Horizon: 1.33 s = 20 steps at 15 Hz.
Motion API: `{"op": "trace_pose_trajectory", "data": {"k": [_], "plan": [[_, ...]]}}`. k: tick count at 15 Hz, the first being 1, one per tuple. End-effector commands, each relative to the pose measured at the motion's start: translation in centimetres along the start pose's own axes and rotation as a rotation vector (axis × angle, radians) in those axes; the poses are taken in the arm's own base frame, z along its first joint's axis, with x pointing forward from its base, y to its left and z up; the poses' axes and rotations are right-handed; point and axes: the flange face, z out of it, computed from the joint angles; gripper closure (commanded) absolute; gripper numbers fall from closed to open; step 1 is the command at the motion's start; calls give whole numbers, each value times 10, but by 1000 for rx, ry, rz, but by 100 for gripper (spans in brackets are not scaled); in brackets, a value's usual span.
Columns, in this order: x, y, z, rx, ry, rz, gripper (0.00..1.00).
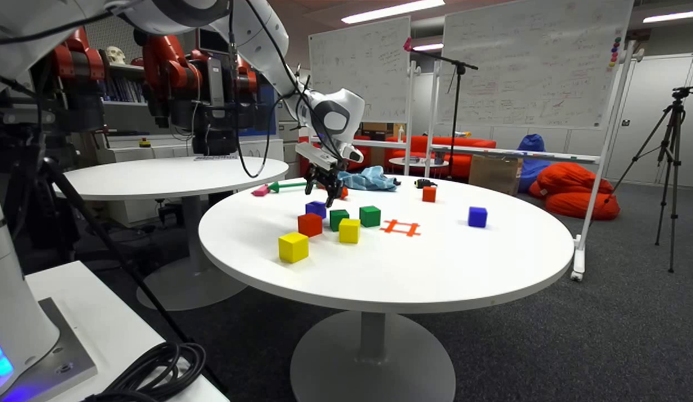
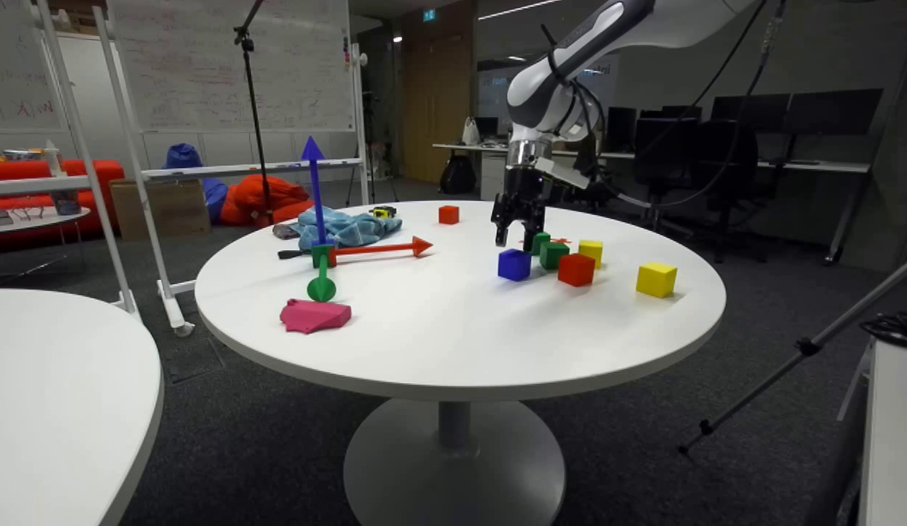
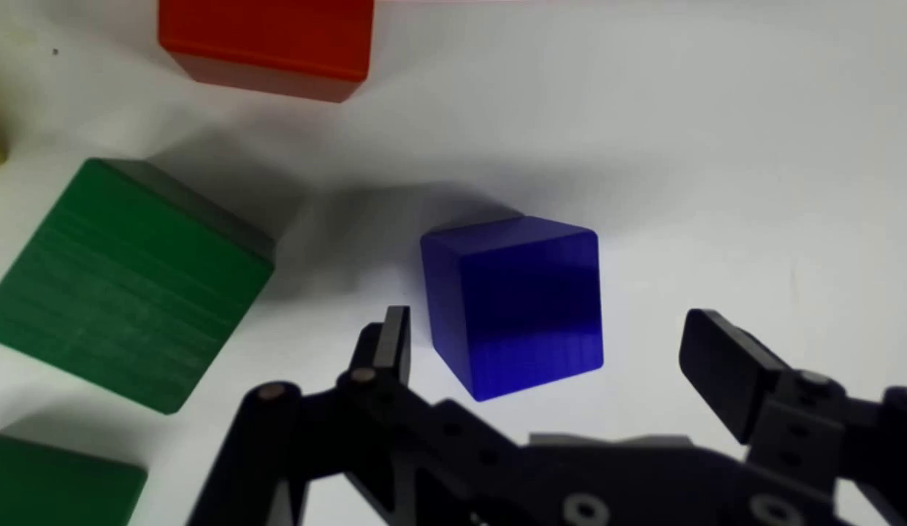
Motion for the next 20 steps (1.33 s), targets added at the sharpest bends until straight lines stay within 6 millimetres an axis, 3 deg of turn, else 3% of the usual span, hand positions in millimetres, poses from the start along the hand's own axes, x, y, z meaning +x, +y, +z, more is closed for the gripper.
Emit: {"op": "trace_pose_trajectory", "data": {"k": [1, 10, 16, 20], "plan": [[-9, 3, -2, 6, 37, 64, 0], [-22, 1, -1, -33, 145, 186, 0], [-39, 7, -12, -117, 142, 125, 0], [-38, 9, -19, -180, 132, 82, 0]]}}
